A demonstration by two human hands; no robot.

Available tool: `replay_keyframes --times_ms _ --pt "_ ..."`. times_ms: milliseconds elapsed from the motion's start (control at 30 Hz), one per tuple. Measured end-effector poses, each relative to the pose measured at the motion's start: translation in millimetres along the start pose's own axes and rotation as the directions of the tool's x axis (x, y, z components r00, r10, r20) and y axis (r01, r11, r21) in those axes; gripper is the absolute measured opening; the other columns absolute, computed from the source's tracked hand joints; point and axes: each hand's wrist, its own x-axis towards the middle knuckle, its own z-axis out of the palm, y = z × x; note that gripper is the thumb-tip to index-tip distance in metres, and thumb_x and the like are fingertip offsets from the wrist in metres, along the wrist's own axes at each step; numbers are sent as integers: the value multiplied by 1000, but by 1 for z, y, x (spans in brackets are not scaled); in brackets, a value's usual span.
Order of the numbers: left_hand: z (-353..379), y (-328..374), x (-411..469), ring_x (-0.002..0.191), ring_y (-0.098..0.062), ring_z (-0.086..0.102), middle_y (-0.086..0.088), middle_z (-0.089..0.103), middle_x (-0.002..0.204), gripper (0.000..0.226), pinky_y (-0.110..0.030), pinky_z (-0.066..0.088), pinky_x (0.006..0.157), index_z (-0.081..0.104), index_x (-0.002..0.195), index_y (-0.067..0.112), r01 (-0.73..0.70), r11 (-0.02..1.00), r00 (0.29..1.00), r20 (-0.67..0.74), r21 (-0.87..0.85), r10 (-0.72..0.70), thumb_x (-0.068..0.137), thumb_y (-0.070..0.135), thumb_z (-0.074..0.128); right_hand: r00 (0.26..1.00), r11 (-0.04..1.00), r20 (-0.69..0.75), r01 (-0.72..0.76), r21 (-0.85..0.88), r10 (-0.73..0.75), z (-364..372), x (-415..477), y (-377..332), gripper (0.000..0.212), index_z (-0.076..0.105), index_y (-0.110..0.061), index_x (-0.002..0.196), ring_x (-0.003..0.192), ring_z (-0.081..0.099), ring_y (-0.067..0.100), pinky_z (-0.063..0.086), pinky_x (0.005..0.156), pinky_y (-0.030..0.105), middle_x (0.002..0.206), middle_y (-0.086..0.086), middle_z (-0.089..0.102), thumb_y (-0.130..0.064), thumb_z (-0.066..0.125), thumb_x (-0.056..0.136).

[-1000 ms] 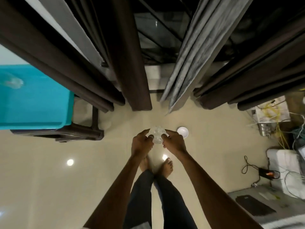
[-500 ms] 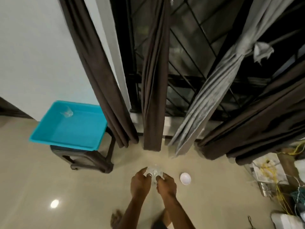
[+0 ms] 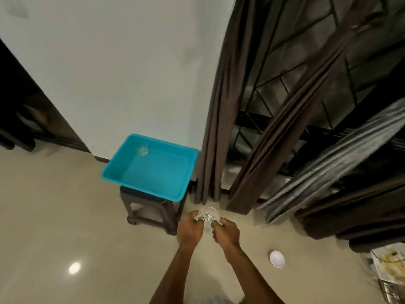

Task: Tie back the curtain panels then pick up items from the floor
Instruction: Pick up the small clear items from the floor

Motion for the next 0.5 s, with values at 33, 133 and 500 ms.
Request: replay_keyframes --times_ms 33,133,500 --pt "-12 -7 6 104 -24 70 -7 75 111 28 -36 56 92 73 120 13 2 1000 1000 -8 1 -2 99 21 56 1000 1000 5 7 3 -7 15 -2 -4 12 78 -17 90 51 60 13 52 52 26 66 1 71 -21 67 87" --pt "-43 -26 19 99 -21 71 -4 76 106 25 -38 59 89 74 116 15 12 999 998 -55 -44 -15 99 25 60 999 999 14 33 -26 -32 53 -5 -15 13 77 -16 97 56 63 13 50 50 21 75 1 73 -20 67 89" --pt "-98 -18 104 90 -16 71 2 77 98 21 -29 56 79 75 108 17 -43 997 984 -173 -67 31 95 27 62 987 986 50 155 -69 -151 125 48 -88 16 69 -15 98 78 73 26 61 73 41 90 12 76 -26 69 87"
